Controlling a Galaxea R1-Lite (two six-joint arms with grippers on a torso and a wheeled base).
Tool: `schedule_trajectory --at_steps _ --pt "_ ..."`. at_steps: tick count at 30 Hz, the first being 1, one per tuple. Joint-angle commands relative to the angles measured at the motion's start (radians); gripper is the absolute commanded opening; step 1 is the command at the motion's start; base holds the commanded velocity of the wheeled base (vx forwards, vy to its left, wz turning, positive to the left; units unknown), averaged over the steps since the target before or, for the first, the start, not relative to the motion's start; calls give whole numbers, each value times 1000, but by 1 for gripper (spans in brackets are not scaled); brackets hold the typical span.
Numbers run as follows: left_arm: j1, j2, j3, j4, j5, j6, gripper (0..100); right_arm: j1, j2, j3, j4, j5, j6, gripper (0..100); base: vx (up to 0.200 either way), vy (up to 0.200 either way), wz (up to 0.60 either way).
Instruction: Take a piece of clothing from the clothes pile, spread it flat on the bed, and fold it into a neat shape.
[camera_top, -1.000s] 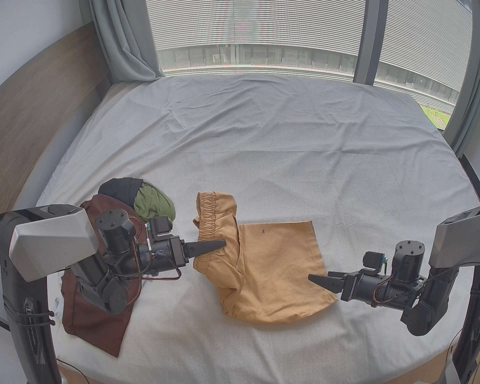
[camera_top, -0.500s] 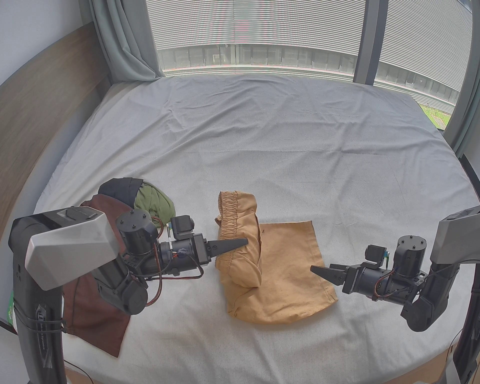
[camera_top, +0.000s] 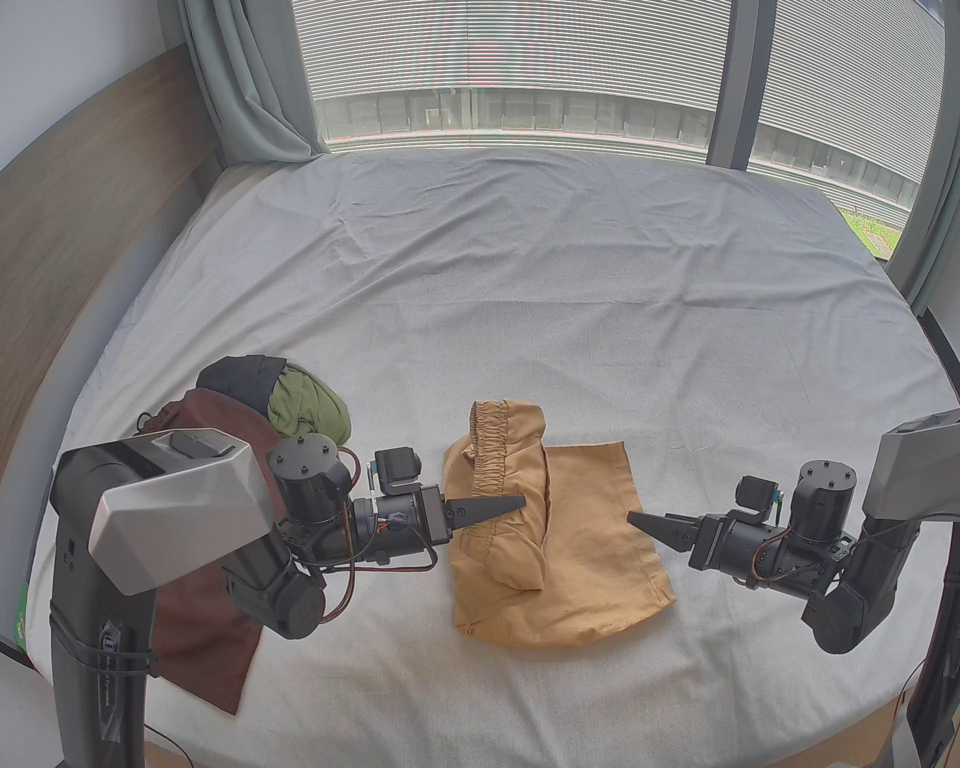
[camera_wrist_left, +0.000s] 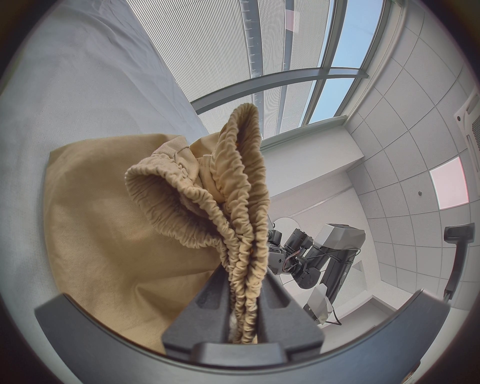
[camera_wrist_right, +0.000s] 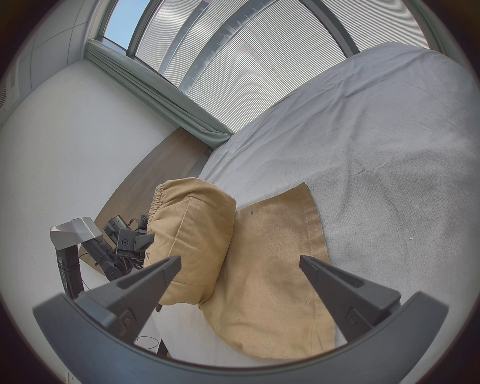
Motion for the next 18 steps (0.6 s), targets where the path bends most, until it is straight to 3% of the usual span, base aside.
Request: schedule_trajectory --at_steps 1,18 --pt "-17 18 -14 0 0 -1 0 -1 -1 -3 1 1 0 100 0 0 0" --pt "-72 95 -63 -2 49 -1 0 -8 -27 -46 -1 -1 32 100 0 0 0"
